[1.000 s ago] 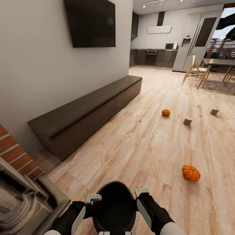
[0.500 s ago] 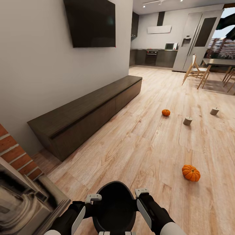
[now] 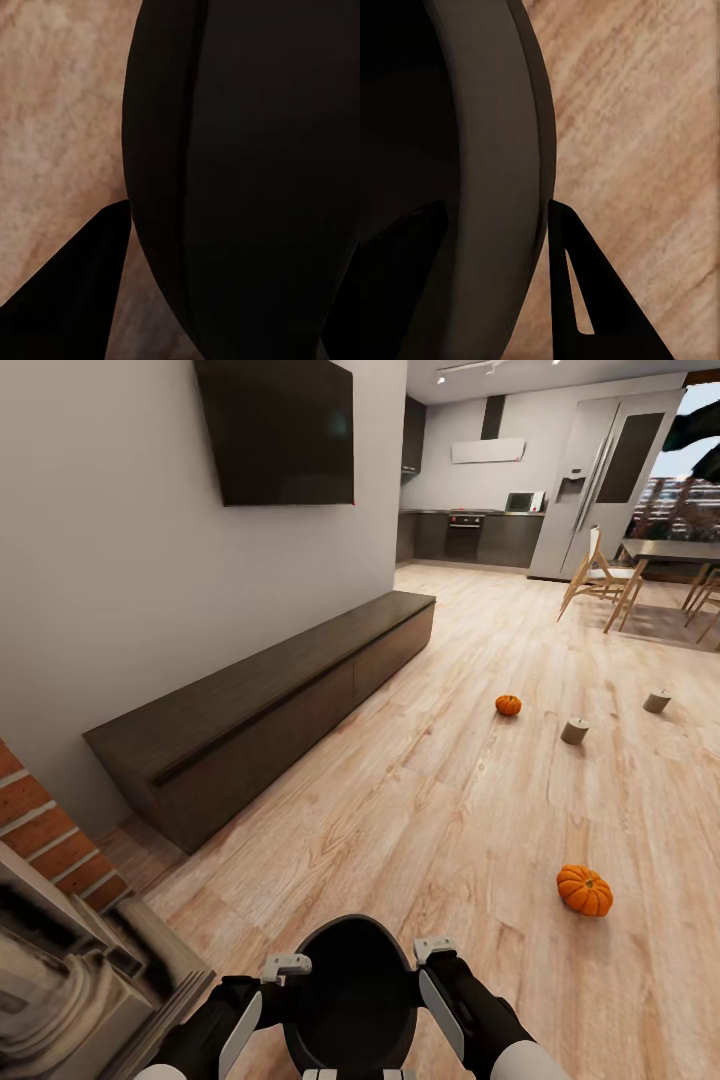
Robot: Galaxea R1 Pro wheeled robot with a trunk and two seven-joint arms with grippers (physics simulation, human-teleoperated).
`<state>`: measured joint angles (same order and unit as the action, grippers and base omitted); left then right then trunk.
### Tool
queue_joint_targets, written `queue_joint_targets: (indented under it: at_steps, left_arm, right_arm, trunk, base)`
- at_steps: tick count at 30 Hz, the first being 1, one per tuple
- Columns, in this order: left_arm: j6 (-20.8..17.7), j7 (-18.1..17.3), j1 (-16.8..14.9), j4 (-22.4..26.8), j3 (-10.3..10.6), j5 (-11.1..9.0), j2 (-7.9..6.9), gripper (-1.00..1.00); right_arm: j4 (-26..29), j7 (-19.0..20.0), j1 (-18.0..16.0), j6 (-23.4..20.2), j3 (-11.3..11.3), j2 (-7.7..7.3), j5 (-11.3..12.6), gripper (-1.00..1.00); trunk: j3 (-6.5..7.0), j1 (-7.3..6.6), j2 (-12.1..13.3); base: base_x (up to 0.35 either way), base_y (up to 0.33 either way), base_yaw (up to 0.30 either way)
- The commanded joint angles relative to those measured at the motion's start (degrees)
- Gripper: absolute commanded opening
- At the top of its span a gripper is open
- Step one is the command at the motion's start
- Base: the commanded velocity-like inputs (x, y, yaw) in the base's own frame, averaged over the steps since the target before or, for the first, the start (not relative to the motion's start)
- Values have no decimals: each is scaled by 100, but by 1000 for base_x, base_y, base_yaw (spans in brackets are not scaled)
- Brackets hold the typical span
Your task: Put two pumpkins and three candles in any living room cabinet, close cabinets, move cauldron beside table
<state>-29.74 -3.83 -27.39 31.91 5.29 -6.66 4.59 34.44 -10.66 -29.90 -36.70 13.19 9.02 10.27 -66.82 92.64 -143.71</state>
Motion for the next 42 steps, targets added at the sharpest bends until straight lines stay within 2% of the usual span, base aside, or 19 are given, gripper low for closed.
queue_joint_targets:
  at_steps: [1,29,42]
  left_arm:
    - [-32,17,1,18,16,-81,-2,-100]
    - [-32,21,5,43,16,-89,-2,-100]
    - [-32,23,5,43,16,-89,-2,-100]
  right_arm:
    - [1,-59,-3,-39,34,-6,-34,-100]
    - [1,-59,1,-39,34,-6,-34,-100]
    - [1,-59,-2,-39,34,-6,-34,-100]
  trunk:
    - [-5,-1,-2]
    - [-5,-1,-2]
    - [283,-35,15]
  base:
    - [0,-8,0]
    - [24,6,0]
    - [0,0,0]
